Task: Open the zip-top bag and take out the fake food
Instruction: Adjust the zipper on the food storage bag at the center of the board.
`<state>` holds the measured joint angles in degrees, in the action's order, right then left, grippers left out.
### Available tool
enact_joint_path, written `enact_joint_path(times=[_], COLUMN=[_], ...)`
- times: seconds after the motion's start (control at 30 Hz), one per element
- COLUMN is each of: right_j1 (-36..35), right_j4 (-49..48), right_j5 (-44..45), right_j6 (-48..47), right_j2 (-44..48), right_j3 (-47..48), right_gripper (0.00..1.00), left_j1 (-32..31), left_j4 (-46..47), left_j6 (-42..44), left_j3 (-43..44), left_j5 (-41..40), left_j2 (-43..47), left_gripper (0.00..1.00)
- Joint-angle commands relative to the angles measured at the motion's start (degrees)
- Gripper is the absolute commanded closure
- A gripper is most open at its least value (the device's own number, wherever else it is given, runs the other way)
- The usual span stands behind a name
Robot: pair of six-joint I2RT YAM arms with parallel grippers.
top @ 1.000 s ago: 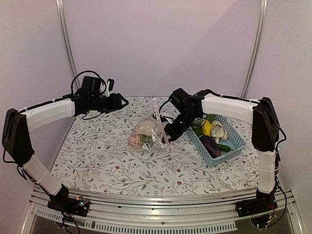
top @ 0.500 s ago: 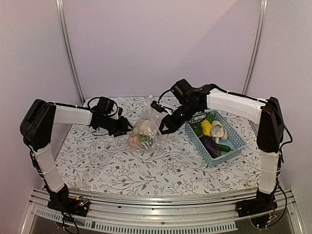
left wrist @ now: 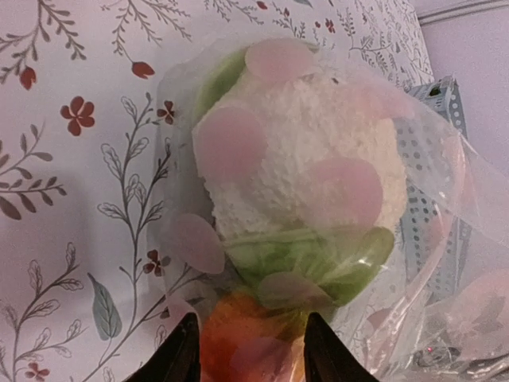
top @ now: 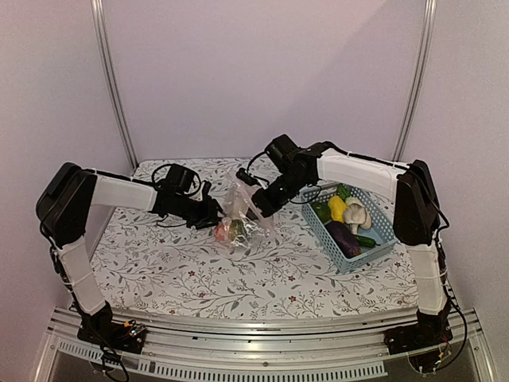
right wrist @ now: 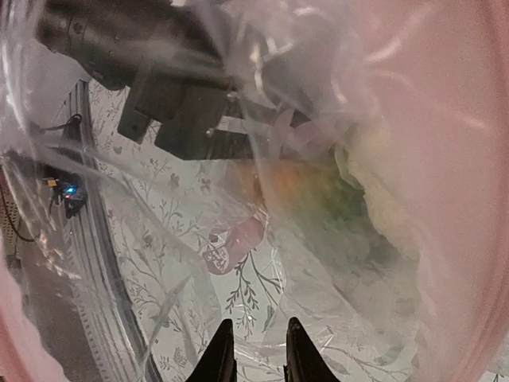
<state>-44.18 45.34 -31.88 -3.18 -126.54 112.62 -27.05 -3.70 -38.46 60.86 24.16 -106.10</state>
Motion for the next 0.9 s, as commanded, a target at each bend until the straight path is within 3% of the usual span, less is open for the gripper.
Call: enact_joint_path(times=[0.0,0.27,0.53,0.87], right_j1=[-0.62,-1.92,-2.65,-2.43], right_j4=[0.86,0.55,-1.35,-4.47], right_j5=[-3.47,-4.03,-1.16,8.58], right_j6=[1.78,0.65,2.28,4.41], right_j2=[-0.41,4.44,-5.30,-9.13], right_j3=[1.58,-3.03,1.48,3.30], right_gripper=[0.80,0.81,0.77,0.62], left_j1=[-0.99,-1.03,-2.28,-3.16], left_j4=[1.36,4.86,8.18,8.19], left_j6=[-1.01,-2.34,-5.03,-5.35], left_j3=[-1.71,-4.75,-7.02,-7.39], left_j5=[1.06,2.09,4.39,4.57], left_j2=[-0.32,2.55,2.34,2.60], left_gripper=[0.57,0.61,0.71,0.76])
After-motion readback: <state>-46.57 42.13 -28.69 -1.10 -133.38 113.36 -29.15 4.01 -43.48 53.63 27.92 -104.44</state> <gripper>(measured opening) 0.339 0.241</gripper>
